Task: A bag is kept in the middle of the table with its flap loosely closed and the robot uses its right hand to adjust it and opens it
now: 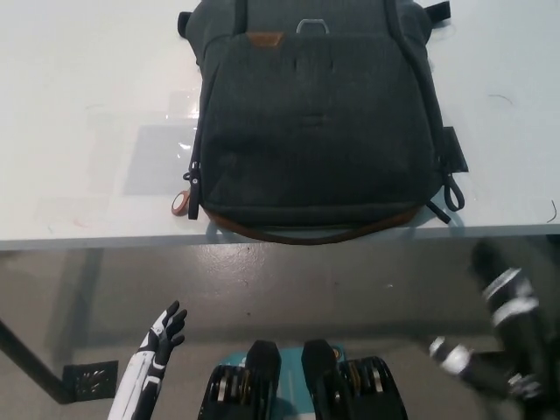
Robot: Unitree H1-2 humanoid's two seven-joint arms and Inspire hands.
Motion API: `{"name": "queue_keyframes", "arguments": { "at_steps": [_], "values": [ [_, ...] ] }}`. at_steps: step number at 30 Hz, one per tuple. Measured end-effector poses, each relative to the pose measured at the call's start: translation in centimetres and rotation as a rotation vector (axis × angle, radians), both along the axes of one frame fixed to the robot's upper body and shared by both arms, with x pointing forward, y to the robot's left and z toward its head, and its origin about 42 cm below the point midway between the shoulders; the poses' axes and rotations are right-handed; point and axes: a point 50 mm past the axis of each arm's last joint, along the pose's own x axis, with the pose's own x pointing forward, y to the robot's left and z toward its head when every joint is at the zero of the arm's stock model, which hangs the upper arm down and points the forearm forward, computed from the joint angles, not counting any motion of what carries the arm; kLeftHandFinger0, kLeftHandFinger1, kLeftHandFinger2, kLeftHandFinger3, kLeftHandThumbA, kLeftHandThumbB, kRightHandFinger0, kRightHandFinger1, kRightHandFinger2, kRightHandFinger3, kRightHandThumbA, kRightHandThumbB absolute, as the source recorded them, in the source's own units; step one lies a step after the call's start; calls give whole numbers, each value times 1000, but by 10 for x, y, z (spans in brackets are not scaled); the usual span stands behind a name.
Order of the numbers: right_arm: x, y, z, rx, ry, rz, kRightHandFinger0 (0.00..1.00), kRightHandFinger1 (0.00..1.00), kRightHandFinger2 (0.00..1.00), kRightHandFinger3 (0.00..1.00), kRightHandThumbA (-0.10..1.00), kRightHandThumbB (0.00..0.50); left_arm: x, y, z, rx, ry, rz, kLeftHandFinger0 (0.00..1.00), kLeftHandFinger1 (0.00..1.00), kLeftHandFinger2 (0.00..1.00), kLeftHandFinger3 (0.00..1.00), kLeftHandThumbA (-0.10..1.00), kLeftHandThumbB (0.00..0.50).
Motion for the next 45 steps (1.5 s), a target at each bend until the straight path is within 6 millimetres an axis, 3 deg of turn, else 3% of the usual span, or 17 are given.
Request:
{"name": "queue_keyframes", "arguments": {
  "at_steps": [2, 6, 10, 13, 15, 18, 21, 25, 27, 32, 35, 39, 44, 45],
  "values": [
    [16, -12, 23, -22, -76, -16, 1000, 1000, 1000, 1000, 1000, 495, 0, 0, 0, 0, -3, -1, 1000, 1000, 1000, 1000, 1000, 130],
    [48, -24, 76, -28, -198, -17, 1000, 1000, 1000, 1000, 1000, 500, 0, 0, 0, -1, -6, -2, 1000, 1000, 1000, 1000, 1000, 123],
    [79, -25, 115, 3, -247, 13, 1000, 1000, 1000, 1000, 1000, 286, 0, 0, 1, 0, -10, -3, 1000, 1000, 1000, 1000, 1000, 142],
    [97, -23, 129, 33, -237, 37, 1000, 1000, 1000, 1000, 1000, 291, 0, 0, 1, 0, -11, -3, 1000, 1000, 1000, 1000, 1000, 140],
    [120, -21, 135, 70, -188, 60, 1000, 1000, 1000, 1000, 1000, 305, 0, 0, 1, 4, -12, -4, 1000, 1000, 1000, 1000, 1000, 137],
    [150, -19, 134, 118, -100, 101, 1000, 1000, 1000, 1000, 1000, 320, 1, 0, 1, 5, -16, -5, 1000, 1000, 1000, 1000, 1000, 143],
    [180, -15, 130, 166, 2, 157, 1000, 1000, 1000, 1000, 1000, 385, 2, -1, 2, 5, -23, -6, 1000, 1000, 1000, 1000, 1000, 149],
    [214, -10, 126, 242, 112, 232, 1000, 1000, 1000, 1000, 1000, 369, 2, -1, 3, 6, -28, -8, 1000, 1000, 1000, 1000, 1000, 146],
    [224, -7, 123, 280, 154, 268, 1000, 1000, 1000, 1000, 1000, 389, 2, -1, 3, 7, -30, -8, 1000, 1000, 1000, 1000, 1000, 139],
    [245, 6, 108, 344, 265, 339, 1000, 1000, 1000, 1000, 1000, 420, 4, -1, 4, 14, -36, -11, 1000, 1000, 1000, 1000, 1000, 147],
    [254, 14, 102, 375, 308, 372, 1000, 1000, 1000, 1000, 1000, 409, 5, -1, 5, 17, -39, -12, 1000, 1000, 1000, 1000, 1000, 161],
    [261, 20, 94, 399, 346, 407, 1000, 1000, 1000, 1000, 1000, 400, 7, -2, 6, 23, -44, -15, 1000, 1000, 1000, 1000, 1000, 169],
    [263, 22, 83, 437, 372, 452, 1000, 1000, 1000, 1000, 1000, 435, 10, -2, 8, 30, -52, -19, 1000, 1000, 1000, 1000, 1000, 171],
    [263, 22, 82, 441, 374, 464, 1000, 1000, 1000, 1000, 1000, 414, 10, -2, 8, 30, -52, -19, 1000, 1000, 1000, 1000, 1000, 183]
  ]
}}
